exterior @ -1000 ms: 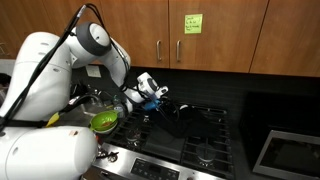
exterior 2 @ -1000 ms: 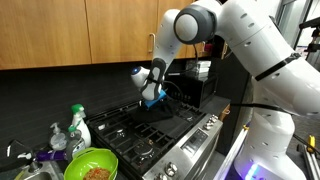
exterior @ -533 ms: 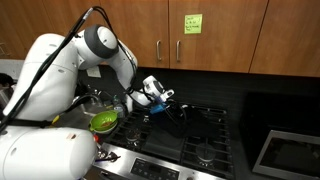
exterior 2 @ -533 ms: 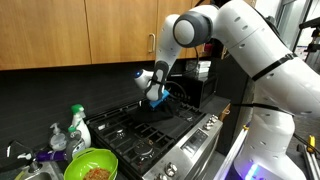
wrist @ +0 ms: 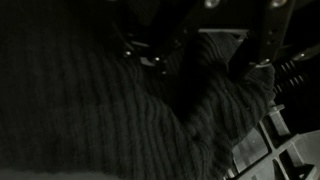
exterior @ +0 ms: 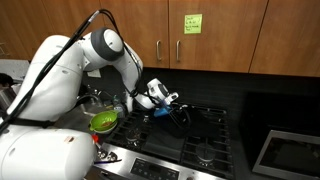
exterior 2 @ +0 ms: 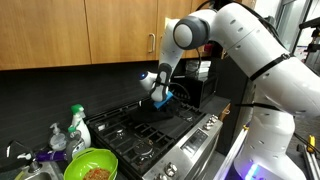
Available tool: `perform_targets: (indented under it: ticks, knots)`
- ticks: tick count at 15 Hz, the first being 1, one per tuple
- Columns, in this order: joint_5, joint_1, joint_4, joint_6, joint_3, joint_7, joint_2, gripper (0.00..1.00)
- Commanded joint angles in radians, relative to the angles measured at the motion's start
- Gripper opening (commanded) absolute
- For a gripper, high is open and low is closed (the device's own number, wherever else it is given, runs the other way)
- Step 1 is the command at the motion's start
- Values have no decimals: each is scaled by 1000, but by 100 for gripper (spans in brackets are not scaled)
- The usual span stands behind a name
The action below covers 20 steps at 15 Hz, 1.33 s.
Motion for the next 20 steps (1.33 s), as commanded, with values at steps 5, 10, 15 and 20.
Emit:
perform_targets:
  ticks: [5,10,15,20]
  knots:
    - [-20,2,-1,24,5,38,10,6]
    - [-24,28,-84,46,-6,128,-33,1]
    - [-24,45,-208,101,-23,230,-82,1]
    - [-16,74,-355,204,-58,311,-120,1]
